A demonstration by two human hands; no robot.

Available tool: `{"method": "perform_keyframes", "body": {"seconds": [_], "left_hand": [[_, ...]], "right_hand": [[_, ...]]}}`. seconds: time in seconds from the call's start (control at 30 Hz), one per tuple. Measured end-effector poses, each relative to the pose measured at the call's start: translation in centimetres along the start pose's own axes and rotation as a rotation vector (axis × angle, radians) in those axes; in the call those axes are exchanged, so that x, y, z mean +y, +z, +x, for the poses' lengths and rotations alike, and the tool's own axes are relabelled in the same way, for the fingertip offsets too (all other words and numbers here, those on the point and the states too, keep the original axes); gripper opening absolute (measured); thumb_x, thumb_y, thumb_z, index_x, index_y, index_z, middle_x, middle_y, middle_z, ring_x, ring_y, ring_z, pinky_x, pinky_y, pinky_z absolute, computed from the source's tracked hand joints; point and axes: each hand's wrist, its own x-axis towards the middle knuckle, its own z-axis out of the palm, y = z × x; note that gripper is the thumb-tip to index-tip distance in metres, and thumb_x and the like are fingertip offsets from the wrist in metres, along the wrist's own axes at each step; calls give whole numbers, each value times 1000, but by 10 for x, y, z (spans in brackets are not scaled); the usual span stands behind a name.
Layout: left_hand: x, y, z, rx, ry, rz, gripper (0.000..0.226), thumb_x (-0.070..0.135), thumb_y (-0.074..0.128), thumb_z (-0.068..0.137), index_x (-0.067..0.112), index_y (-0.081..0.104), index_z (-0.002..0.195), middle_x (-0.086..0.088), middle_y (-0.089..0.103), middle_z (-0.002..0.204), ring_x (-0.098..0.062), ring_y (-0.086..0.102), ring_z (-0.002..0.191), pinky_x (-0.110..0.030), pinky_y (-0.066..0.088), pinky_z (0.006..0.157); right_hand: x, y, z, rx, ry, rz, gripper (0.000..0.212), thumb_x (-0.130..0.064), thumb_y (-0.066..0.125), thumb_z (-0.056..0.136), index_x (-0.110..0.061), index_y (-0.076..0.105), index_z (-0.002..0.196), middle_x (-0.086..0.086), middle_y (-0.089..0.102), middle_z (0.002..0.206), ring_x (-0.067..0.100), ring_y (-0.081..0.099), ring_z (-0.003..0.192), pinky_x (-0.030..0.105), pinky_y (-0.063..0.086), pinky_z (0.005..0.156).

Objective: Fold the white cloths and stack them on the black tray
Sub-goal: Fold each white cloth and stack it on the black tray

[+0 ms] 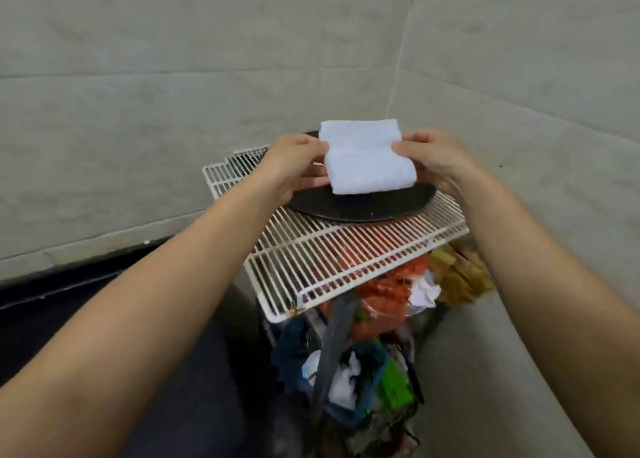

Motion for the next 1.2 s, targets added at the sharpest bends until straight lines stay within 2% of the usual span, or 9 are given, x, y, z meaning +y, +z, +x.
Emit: {"method": "perform_keyframes", "body": {"seconds": [0.13,0.27,0.4,0.63,0.73,0.83,0.9,1.07,1.2], "left_hand": [[10,22,69,178,-42,-8,19,10,49,94,15,49,75,-3,51,69,-12,52,56,-16,48,42],[0,34,109,282,-149,-16,17,9,48,93,14,49,77,-2,49,69,-12,50,57,-14,46,39],[-22,36,123,344,-225,49,18,8,50,92,12,52,74,-4,50,69,-15,50,59,-16,48,40],[-35,33,126,417,-244,88,21,10,52,90,13,50,69,-3,47,61,-14,44,51,-23,37,48],[-32,29,117,438,-233,166,19,21,55,90,15,51,73,0,50,63,-12,43,51,-19,34,43],[-25,16,98,496,-197,201,18,29,54,92,17,52,80,0,53,69,-11,45,53,-18,35,41],[-20,4,74,515,-165,196,18,28,52,93,19,50,78,0,52,68,-10,45,52,-16,33,39],[-26,-46,-31,619,-61,268,20,16,47,94,17,46,74,-1,53,69,-11,47,53,-17,34,43],[-52,-103,-160,804,-78,556,16,15,47,93,17,49,77,2,57,67,-11,51,52,-11,34,35]], "right_hand": [[-9,-9,97,-101,-27,-119,15,-10,64,87,-19,59,76,0,60,78,11,57,71,24,48,62],[6,-11,151,-206,-1,-226,18,-9,64,86,-18,58,72,1,56,69,9,54,54,15,41,41],[37,-15,167,-304,37,-238,15,-9,63,87,-17,60,75,2,54,64,5,51,43,11,35,35],[45,-12,168,-364,61,-132,9,-8,59,90,-10,59,98,1,59,75,8,54,64,11,41,39],[36,-14,169,-267,-38,-212,19,-20,62,89,-12,61,106,0,61,84,11,57,74,19,46,56],[16,-12,161,-119,-218,-347,30,-25,60,88,-12,62,114,1,60,98,17,59,93,27,46,77],[-1,1,142,-120,-326,-385,29,-26,58,90,-12,62,115,-3,58,93,15,56,92,26,44,75],[-21,85,53,-276,-566,-455,25,-21,53,93,-8,65,110,6,67,106,18,60,98,19,35,76],[-12,183,-55,-525,-723,-483,22,-16,53,91,-6,68,104,13,69,105,26,62,99,28,43,80]]}}
